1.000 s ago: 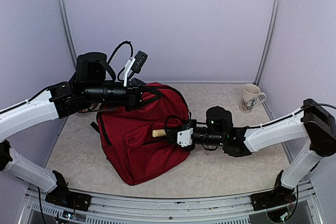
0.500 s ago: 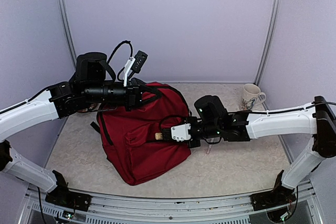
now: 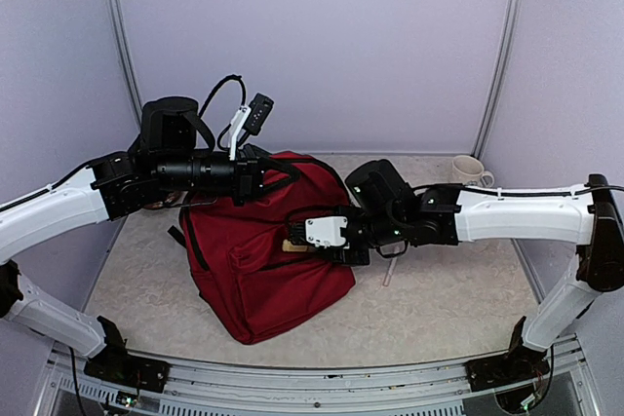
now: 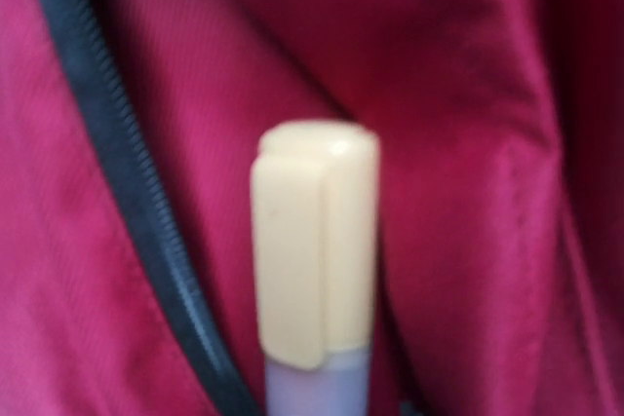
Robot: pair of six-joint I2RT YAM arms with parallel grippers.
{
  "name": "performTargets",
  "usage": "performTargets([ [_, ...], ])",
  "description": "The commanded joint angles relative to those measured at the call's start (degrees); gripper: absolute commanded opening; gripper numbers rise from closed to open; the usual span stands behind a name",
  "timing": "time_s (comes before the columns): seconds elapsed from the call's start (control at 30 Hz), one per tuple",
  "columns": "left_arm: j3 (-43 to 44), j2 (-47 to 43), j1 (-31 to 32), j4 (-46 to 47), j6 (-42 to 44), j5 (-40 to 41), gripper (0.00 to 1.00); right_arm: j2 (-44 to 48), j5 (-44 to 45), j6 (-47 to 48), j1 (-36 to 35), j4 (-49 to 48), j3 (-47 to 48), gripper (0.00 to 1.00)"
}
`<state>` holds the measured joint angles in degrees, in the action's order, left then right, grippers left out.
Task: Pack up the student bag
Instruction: Place the pen in the lower front pocket of the bag.
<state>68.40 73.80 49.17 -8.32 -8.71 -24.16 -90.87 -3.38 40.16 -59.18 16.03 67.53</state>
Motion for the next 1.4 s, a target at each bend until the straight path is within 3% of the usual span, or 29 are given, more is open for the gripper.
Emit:
performTargets([
  [0.0, 1.8, -1.1, 0.4, 2.4, 0.9, -1.5, 0.0, 1.1, -1.9, -2.5, -1.3, 0.3, 2.8, 0.43],
  [0.1, 1.7, -1.1, 0.5, 2.3, 0.9, -1.5, 0.0, 2.5, -6.6, -2.6, -1.7, -0.9, 2.4, 0.32],
  [0.2, 1.9, -1.2, 0.5, 2.3, 1.1, -1.3, 0.0, 2.8, -5.9, -4.1, -1.7, -1.9, 2.4, 0.24],
  [0.73, 1.8, -1.8, 0.5, 2.2, 1.4, -0.8, 0.0, -7.5, 1.1, -4.2, -3.4, -1.2, 3.9, 0.15],
  [0.93, 1.8, -2.1, 0.5, 2.1, 1.7, 0.2, 0.0, 0.8, -0.3, -10.9, -4.4, -4.9, 2.9, 0.19],
  [1.1, 1.7, -2.2, 0.4, 1.9, 1.9, 1.7, 0.0, 14.8, -0.4, -19.5, -4.9, -15.8, -3.1, 0.23],
  [1.23, 1.7, -2.1, 0.4, 1.8, 2.1, 2.2, 0.0, 22.5, 15.1, -27.3, -4.7, -19.7, -8.1, 0.32],
  [1.3, 1.7, -2.1, 0.4, 1.8, 2.0, 2.6, 0.0, 22.8, 25.9, -32.4, -3.7, -15.9, -8.5, 0.37],
  [1.37, 1.6, -2.2, 0.4, 1.8, 2.0, 2.8, 0.0, 20.4, 30.4, -42.0, -0.3, -7.5, -7.2, 0.45],
])
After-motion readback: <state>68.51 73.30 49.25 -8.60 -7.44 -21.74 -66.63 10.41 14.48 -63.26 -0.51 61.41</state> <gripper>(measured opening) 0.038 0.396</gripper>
